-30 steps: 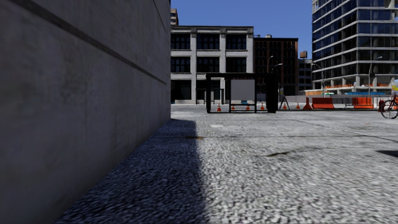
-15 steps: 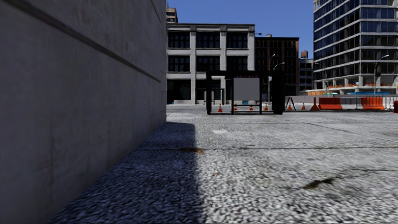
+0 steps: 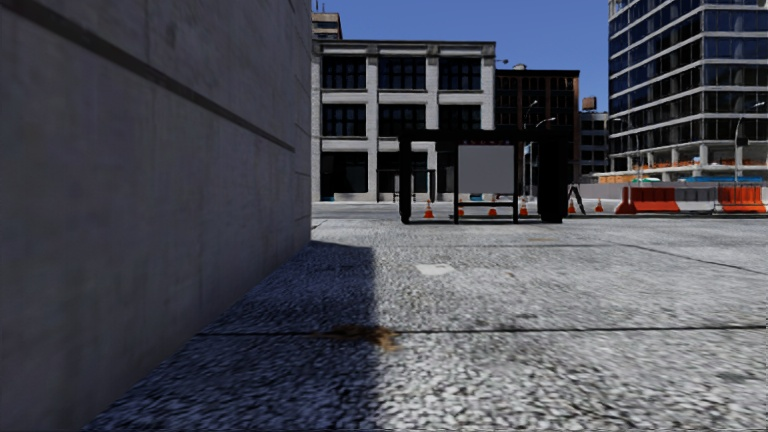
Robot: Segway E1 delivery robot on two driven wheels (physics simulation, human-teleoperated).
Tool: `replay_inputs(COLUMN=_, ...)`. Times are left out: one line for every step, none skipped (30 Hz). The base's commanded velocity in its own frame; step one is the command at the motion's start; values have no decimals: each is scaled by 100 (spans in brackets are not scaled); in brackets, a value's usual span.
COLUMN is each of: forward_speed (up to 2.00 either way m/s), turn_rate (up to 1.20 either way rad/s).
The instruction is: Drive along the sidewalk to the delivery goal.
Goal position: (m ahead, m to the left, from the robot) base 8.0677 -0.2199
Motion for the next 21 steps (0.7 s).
replay_inputs(forward_speed=200, turn_rate=0)
replay_inputs(forward_speed=200, turn_rate=0)
replay_inputs(forward_speed=200, turn_rate=0)
replay_inputs(forward_speed=200, turn_rate=0)
replay_inputs(forward_speed=200, turn_rate=0)
replay_inputs(forward_speed=200, turn_rate=0)
replay_inputs(forward_speed=200, turn_rate=0)
replay_inputs(forward_speed=200, turn_rate=0)
replay_inputs(forward_speed=200, turn_rate=0)
replay_inputs(forward_speed=200, turn_rate=0)
replay_inputs(forward_speed=200, turn_rate=0)
replay_inputs(forward_speed=200, turn_rate=0)
replay_inputs(forward_speed=200, turn_rate=0)
replay_inputs(forward_speed=200, turn_rate=0)
replay_inputs(forward_speed=200, turn_rate=0)
replay_inputs(forward_speed=200, turn_rate=0)
replay_inputs(forward_speed=200, turn_rate=0)
replay_inputs(forward_speed=200, turn_rate=0)
replay_inputs(forward_speed=200, turn_rate=0)
replay_inputs(forward_speed=200, turn_rate=0)
replay_inputs(forward_speed=200, turn_rate=0)
